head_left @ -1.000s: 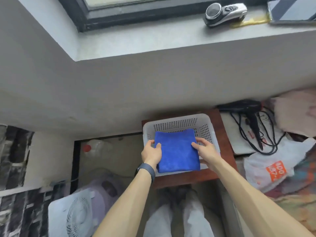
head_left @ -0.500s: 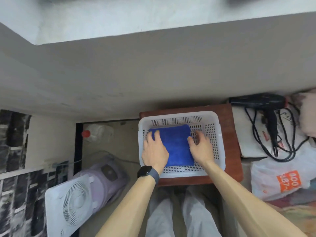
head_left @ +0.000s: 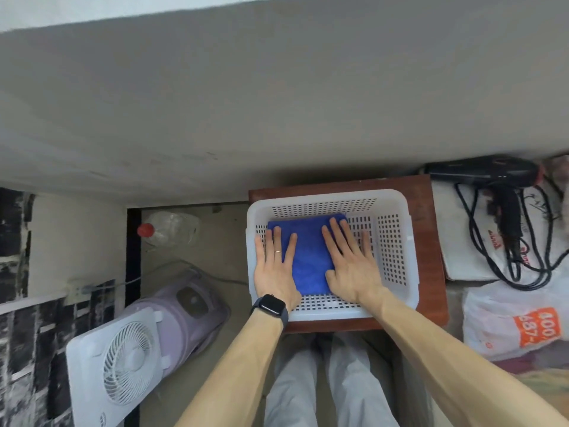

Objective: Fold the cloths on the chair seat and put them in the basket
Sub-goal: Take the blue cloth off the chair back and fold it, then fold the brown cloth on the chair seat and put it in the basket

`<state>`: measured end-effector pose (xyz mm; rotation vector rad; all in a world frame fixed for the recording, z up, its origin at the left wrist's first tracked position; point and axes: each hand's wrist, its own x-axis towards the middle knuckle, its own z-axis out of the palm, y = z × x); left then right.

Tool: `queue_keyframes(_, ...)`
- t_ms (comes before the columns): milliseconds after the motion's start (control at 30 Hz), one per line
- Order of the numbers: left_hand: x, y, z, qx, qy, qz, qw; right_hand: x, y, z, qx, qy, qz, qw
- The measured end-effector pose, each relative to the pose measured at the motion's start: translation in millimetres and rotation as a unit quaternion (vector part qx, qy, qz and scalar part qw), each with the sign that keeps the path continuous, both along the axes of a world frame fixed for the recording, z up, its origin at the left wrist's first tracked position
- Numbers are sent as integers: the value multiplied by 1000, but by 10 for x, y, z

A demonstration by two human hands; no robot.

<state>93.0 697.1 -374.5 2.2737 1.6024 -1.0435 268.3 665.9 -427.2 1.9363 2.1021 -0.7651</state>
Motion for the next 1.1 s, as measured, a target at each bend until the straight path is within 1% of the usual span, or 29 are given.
queue_keyframes(100, 0, -21, 41, -2, 2, -4, 1000, -15, -7, 84, -20, -10, -7, 1000)
queue_keyframes(167, -51, -25, 126, -7, -17, -10, 1000, -7, -29, 278, -30, -16, -21, 999)
queue_keyframes(267, -197, -47, 378, -7, -55, -17, 998, 33, -133, 662, -26, -17, -68, 997)
queue_keyframes(333, -334, -111, 606, 1, -75, -2, 997, 39, -258, 922, -21, -6, -102, 995)
queue_keyframes(433, -577, -294, 1024, 30, -117, 66, 990, -57, -488, 1328, -5, 14, -116, 993)
queue_keyframes(533, -848, -538, 1332, 52, -155, 182, 970, -288, -629, 1709, -1, 62, -79, 995)
queue_keyframes(600, -1042, -729, 1471, 59, -175, 263, 947, -500, -656, 1893, 0, 95, -27, 995)
queue_keyframes(667, -1229, -953, 1582, 82, -201, 347, 912, -748, -620, 2051, 15, 128, 39, 991)
queue_keyframes(733, -1401, -1242, 1715, 114, -219, 431, 868, -1028, -577, 2215, 33, 158, 112, 981)
queue_keyframes(833, -1658, -1843, 1948, 188, -228, 540, 788, -1504, -600, 2471, 86, 217, 221, 947)
queue_keyframes(900, -1825, -2345, 2094, 239, -227, 599, 730, -1847, -710, 2661, 109, 271, 305, 906)
queue_keyframes(967, -1975, -2924, 2234, 280, -207, 656, 669, -2192, -893, 2808, 138, 315, 395, 852)
queue_keyframes(1100, -2127, -4219, 2512, 350, -119, 753, 544, -2934, -1502, 3141, 108, 361, 516, 769)
